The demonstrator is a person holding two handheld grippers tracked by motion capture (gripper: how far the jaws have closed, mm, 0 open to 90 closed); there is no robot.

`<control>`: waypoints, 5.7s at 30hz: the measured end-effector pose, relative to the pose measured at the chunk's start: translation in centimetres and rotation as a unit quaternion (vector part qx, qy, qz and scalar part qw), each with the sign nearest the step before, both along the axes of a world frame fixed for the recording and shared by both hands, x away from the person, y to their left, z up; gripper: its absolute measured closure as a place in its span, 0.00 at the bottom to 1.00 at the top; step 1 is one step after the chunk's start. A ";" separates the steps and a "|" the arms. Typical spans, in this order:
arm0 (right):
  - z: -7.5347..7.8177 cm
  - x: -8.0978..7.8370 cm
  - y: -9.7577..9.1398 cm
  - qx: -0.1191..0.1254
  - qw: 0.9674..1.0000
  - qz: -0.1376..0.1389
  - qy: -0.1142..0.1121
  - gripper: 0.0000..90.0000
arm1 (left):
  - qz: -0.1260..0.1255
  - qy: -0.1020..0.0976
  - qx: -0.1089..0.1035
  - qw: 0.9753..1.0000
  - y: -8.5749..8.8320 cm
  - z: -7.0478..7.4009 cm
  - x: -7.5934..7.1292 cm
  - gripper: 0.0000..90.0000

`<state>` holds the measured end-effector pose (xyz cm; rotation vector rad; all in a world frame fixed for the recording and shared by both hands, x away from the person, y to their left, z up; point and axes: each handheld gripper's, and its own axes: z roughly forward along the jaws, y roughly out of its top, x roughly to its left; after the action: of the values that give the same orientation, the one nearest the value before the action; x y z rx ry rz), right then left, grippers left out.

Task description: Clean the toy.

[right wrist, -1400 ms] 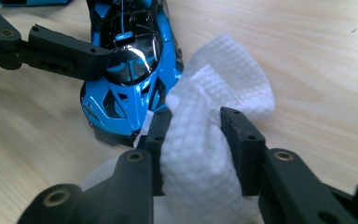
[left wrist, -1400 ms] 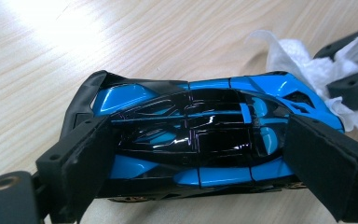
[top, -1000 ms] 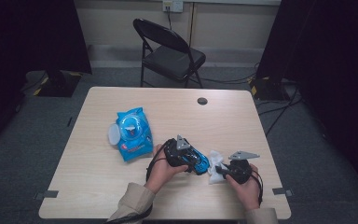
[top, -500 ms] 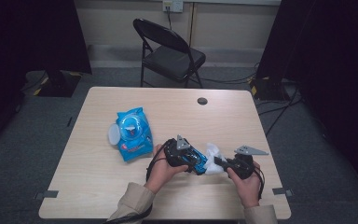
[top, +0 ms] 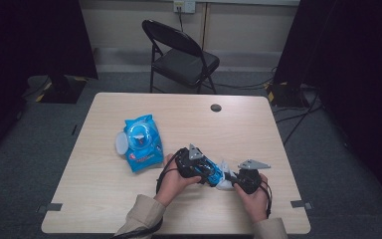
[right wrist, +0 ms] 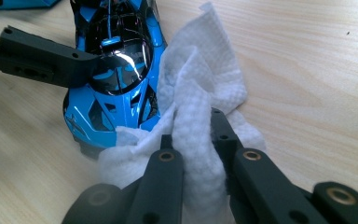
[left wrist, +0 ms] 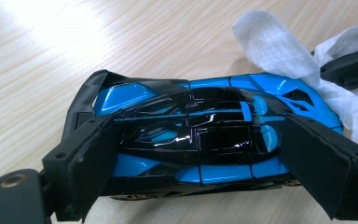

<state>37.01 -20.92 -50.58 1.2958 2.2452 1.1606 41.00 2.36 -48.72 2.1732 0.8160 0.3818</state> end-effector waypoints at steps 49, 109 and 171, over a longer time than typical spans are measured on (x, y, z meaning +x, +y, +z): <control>0.5 -3.1 4.6 -0.007 0.994 0.104 0.030 0.95 | 0.005 0.006 0.002 1.000 -0.2 0.1 -0.3 0.15; 0.3 0.5 0.6 -0.028 1.000 0.000 0.001 0.94 | 0.005 0.007 0.003 1.000 -0.2 0.1 -0.3 0.15; 0.6 -3.4 4.2 -0.019 0.995 0.090 0.027 0.95 | 0.008 0.006 0.009 1.000 -0.3 0.3 -0.4 0.18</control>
<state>33.57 -16.67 -49.96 1.1429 2.4544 1.1477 40.60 2.05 -48.43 2.1883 0.8390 0.3860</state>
